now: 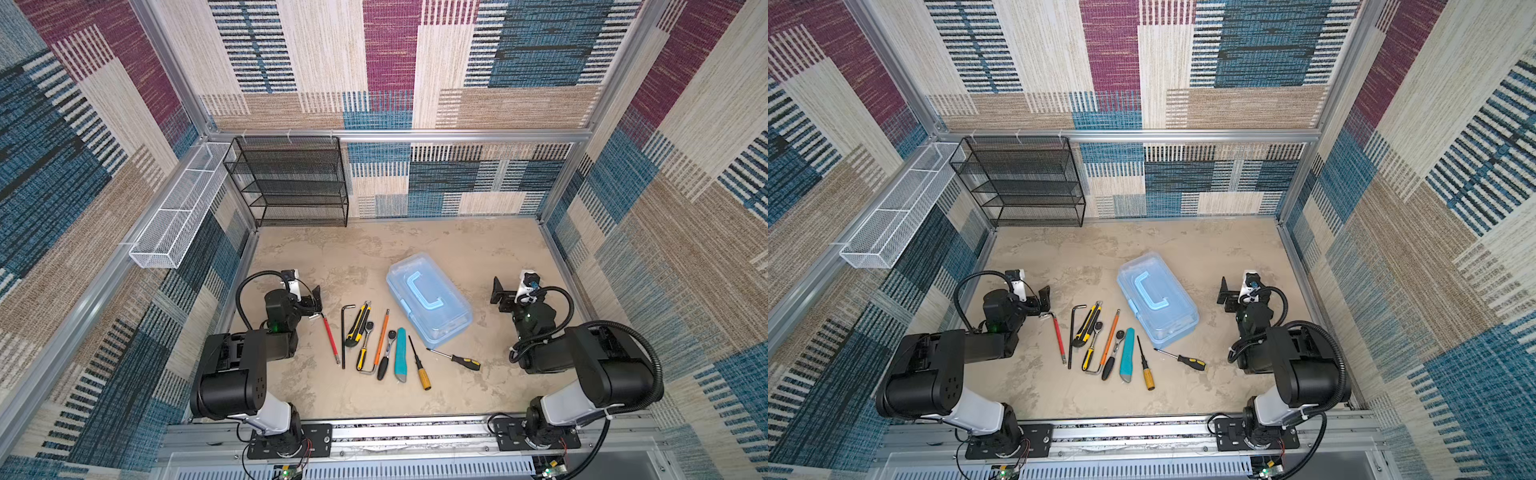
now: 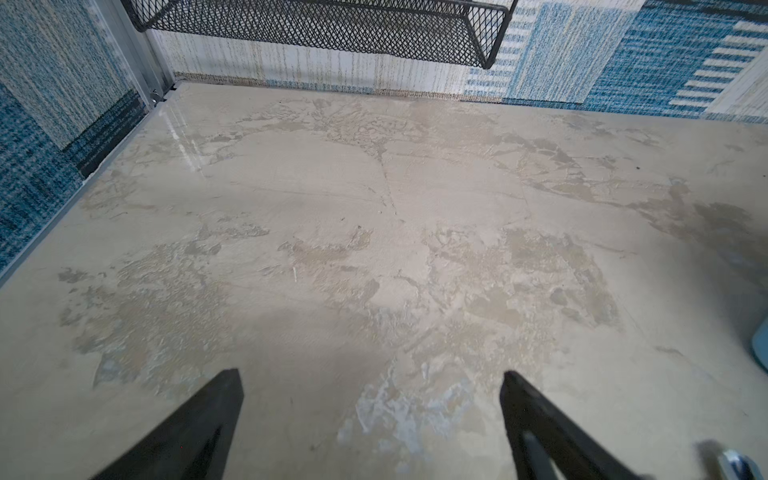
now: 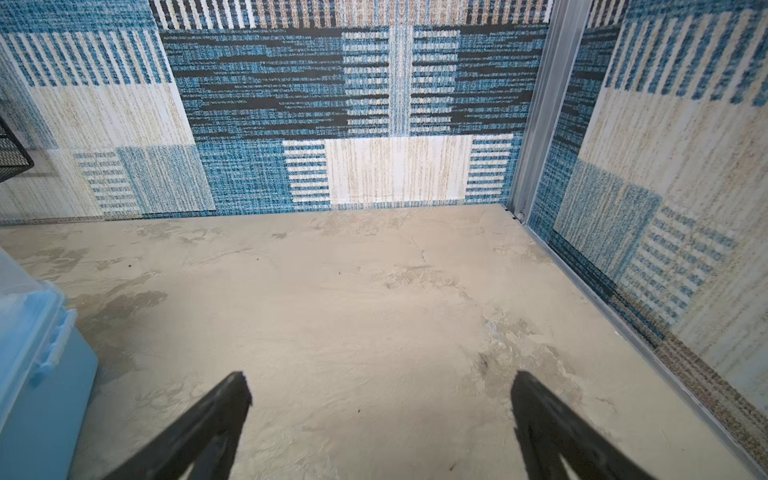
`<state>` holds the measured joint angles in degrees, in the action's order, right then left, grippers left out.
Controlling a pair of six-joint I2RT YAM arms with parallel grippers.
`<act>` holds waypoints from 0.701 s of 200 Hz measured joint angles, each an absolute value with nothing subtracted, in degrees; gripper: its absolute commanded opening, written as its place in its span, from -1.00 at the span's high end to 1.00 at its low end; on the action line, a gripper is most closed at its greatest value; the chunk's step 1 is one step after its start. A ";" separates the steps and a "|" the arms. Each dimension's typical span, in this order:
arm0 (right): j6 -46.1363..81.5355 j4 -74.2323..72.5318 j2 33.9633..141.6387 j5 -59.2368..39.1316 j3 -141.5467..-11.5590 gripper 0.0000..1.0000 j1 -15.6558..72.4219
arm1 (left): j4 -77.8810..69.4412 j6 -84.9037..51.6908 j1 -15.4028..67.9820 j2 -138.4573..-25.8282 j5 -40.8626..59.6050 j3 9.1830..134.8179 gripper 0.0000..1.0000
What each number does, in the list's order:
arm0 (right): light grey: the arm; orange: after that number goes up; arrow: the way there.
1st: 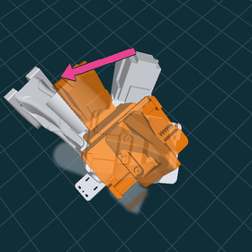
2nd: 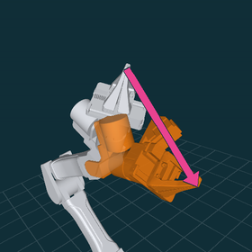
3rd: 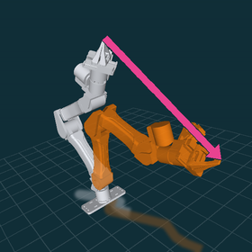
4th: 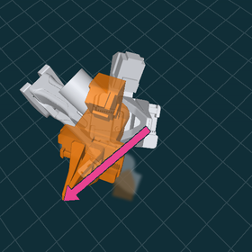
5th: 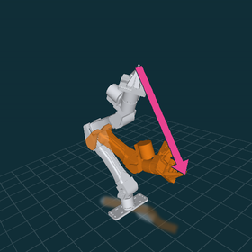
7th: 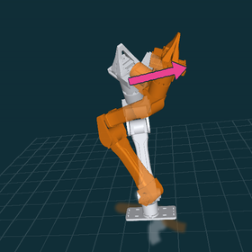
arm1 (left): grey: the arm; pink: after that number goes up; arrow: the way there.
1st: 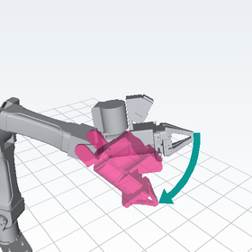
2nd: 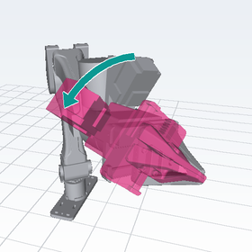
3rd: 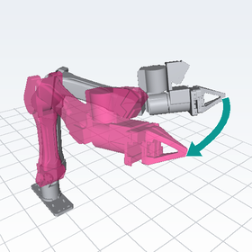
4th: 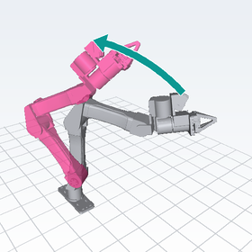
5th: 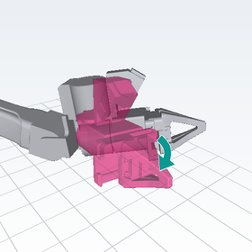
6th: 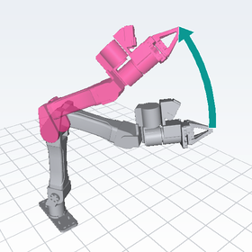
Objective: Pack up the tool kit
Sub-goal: 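Move both grippers forward toward the clear plastic tool box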
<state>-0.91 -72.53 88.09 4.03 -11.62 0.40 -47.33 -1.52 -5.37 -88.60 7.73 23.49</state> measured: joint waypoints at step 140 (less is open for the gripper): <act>-0.91 -72.53 88.09 3.49 -11.64 -1.00 0.38 | -47.31 -1.52 -5.37 -88.60 7.73 23.57 -0.99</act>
